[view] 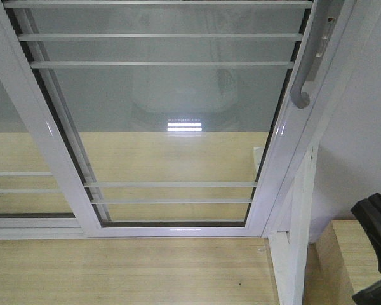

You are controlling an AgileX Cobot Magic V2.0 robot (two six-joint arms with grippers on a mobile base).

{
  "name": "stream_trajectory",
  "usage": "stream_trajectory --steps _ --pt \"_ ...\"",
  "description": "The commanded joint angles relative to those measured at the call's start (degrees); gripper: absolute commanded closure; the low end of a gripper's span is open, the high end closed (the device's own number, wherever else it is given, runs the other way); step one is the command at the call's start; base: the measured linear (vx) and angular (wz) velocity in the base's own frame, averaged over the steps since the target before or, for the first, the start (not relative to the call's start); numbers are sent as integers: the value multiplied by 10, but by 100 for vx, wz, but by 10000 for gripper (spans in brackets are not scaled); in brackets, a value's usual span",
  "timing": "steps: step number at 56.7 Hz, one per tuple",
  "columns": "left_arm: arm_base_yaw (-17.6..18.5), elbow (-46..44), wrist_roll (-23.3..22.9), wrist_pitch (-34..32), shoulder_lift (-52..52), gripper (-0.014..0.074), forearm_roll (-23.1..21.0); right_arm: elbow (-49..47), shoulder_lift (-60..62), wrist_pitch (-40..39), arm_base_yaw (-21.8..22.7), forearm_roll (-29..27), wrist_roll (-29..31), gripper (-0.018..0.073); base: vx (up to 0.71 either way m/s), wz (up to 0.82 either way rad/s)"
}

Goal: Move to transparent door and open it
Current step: 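Stop the base in front of the door near its silver handle, then raise both arms and move the right gripper toward the silver handle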

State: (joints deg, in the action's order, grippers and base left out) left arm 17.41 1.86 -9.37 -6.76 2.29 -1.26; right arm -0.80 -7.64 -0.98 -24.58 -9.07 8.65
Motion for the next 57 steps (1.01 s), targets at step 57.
stream_trajectory --steps 57 --pt "-31 -552 117 -135 737 594 -112 -455 -624 -136 201 -119 162 561 0 0"
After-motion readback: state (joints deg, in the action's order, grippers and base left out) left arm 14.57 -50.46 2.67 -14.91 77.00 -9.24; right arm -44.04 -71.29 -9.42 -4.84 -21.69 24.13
